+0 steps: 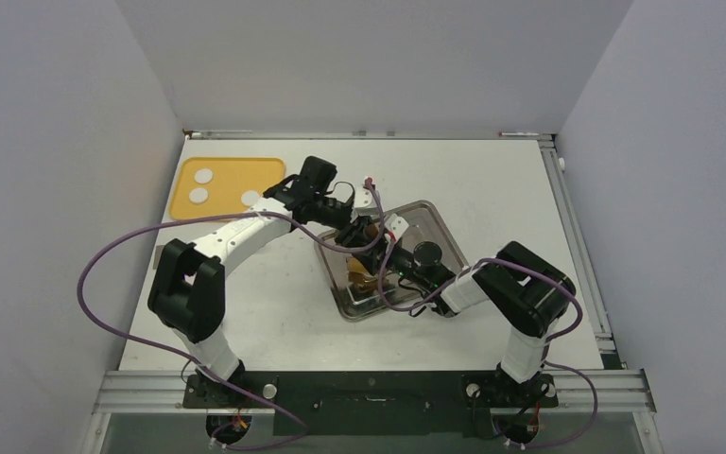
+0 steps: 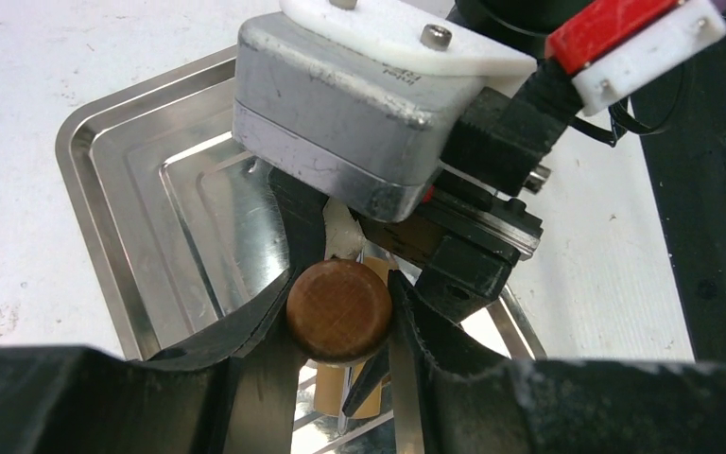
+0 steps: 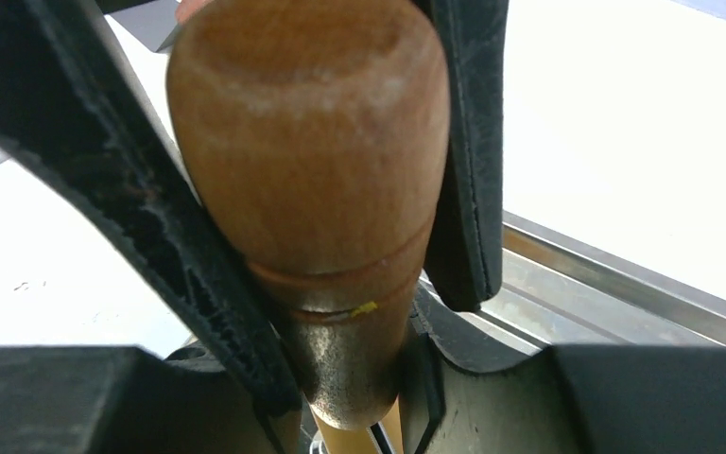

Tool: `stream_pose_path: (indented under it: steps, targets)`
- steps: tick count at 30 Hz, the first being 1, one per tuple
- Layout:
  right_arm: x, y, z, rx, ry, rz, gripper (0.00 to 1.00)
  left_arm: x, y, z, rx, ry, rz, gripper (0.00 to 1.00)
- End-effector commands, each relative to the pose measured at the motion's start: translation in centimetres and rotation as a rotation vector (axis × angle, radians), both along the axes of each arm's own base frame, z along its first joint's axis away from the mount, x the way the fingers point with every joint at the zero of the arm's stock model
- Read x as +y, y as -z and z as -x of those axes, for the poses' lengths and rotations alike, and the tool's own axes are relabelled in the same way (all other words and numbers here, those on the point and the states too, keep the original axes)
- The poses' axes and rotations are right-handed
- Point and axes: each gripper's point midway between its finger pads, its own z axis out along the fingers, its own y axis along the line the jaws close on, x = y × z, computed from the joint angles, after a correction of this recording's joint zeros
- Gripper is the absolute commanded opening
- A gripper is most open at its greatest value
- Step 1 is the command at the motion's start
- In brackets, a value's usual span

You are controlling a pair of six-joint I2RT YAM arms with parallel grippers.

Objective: Roll out the dumpling wrappers from the dough
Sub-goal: Flatten out the dough on the work surface.

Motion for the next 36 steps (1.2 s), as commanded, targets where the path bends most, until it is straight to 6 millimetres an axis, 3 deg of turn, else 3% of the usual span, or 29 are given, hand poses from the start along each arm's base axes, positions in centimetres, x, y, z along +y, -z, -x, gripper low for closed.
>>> stream_pose_path:
  steps: [1, 6, 10, 13, 18, 21, 23, 26, 29, 32, 36]
  targets:
    - [-2.9, 8.8, 3.3, 0.326, 0.065, 0.145, 0.08, 3.6, 7.8, 3.2, 0.172, -0.033, -0.250, 0.00]
    - [-2.8, 8.5, 3.5, 0.324, 0.069, 0.144, 0.08, 3.7, 7.7, 3.1, 0.166, -0.039, -0.247, 0.00]
    - [-1.9, 6.6, 2.9, 0.289, 0.055, 0.141, 0.08, 3.6, 6.2, 3.1, 0.153, -0.041, -0.233, 0.00]
    - [-0.7, 3.7, 2.1, 0.236, 0.033, 0.135, 0.08, 3.1, 3.7, 3.0, 0.141, -0.042, -0.202, 0.00]
    - [1.0, -4.3, -0.3, 0.096, 0.012, 0.063, 0.08, 1.7, -1.8, 1.9, 0.079, -0.054, -0.121, 0.00]
    - [0.8, -7.3, -2.4, 0.023, 0.043, 0.057, 0.08, 0.6, -4.4, 0.8, 0.039, -0.061, -0.083, 0.00]
    - [0.3, -8.1, -3.7, -0.015, 0.073, 0.068, 0.08, 0.0, -5.1, -0.2, 0.023, -0.068, -0.075, 0.00]
    - [-0.4, -7.2, -5.4, -0.041, 0.108, 0.107, 0.08, -0.7, -4.5, -1.5, 0.013, -0.072, -0.084, 0.00]
    - [-0.7, -5.0, -6.2, -0.014, 0.105, 0.120, 0.08, -1.1, -2.6, -2.3, 0.026, -0.063, -0.100, 0.00]
    - [-1.1, -1.7, -5.6, 0.036, 0.105, 0.151, 0.08, -1.2, -0.6, -2.6, 0.033, -0.056, -0.116, 0.00]
    - [-2.3, 2.3, -3.1, 0.128, 0.111, 0.171, 0.08, -0.2, 2.6, -1.8, 0.061, -0.052, -0.172, 0.00]
